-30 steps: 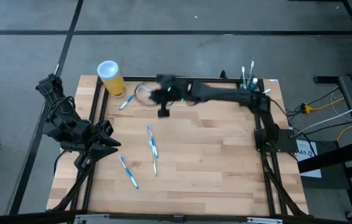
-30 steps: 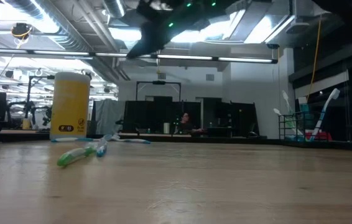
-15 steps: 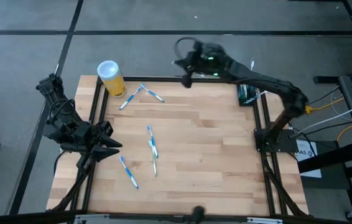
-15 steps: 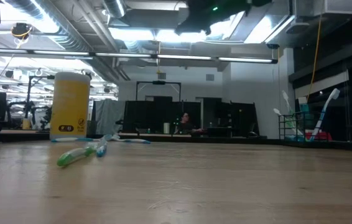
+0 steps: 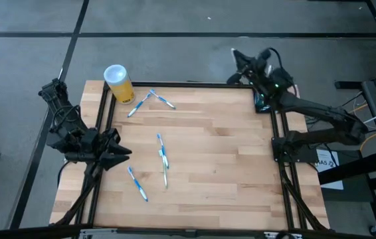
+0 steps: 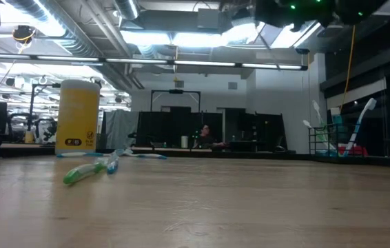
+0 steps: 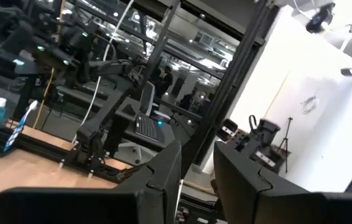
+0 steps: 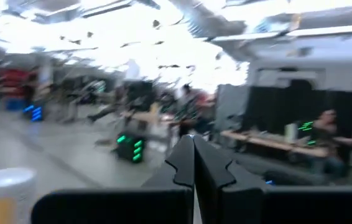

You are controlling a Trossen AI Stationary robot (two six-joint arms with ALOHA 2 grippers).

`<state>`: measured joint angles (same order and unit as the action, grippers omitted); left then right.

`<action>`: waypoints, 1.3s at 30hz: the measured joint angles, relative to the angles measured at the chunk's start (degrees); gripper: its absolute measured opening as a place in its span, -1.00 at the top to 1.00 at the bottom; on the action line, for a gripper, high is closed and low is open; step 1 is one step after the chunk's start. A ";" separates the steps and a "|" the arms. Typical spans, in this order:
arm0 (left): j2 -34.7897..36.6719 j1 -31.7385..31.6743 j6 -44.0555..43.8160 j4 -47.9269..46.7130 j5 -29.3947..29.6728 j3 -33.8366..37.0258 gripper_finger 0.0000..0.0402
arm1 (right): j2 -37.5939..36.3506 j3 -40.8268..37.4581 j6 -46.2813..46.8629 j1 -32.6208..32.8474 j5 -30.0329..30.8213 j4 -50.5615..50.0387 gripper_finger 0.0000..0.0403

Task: Pick & Place toothbrushing station
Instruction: Put the green toothbrush into the mesh organizer

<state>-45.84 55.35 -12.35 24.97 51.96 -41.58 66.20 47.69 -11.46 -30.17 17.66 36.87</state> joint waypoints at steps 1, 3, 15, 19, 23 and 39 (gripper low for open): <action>0.00 0.00 -0.62 0.04 0.45 0.00 0.55 | -0.66 -1.82 -0.45 -0.50 1.35 2.90 1.00; 0.00 -0.07 -1.93 0.04 1.15 0.00 0.55 | -1.40 -5.82 -0.77 -1.74 4.45 9.10 1.00; -0.17 -4.99 -8.49 0.07 0.70 0.00 0.55 | 0.57 -16.51 -5.56 -12.33 11.23 31.31 1.00; -0.17 -6.89 -10.48 0.07 -0.58 0.00 0.55 | 2.73 -16.51 -5.31 -16.87 9.67 31.49 1.00; -0.17 -8.67 -12.28 0.07 -1.26 0.00 0.55 | 6.73 -16.51 -3.22 -20.46 7.97 32.18 1.00; -0.17 -10.23 -13.99 0.06 -1.53 0.00 0.55 | 14.32 -21.33 3.14 -26.10 11.91 35.20 1.00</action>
<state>-46.02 45.12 -26.35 25.04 50.43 -41.58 80.52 26.36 -8.32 -56.27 29.57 72.07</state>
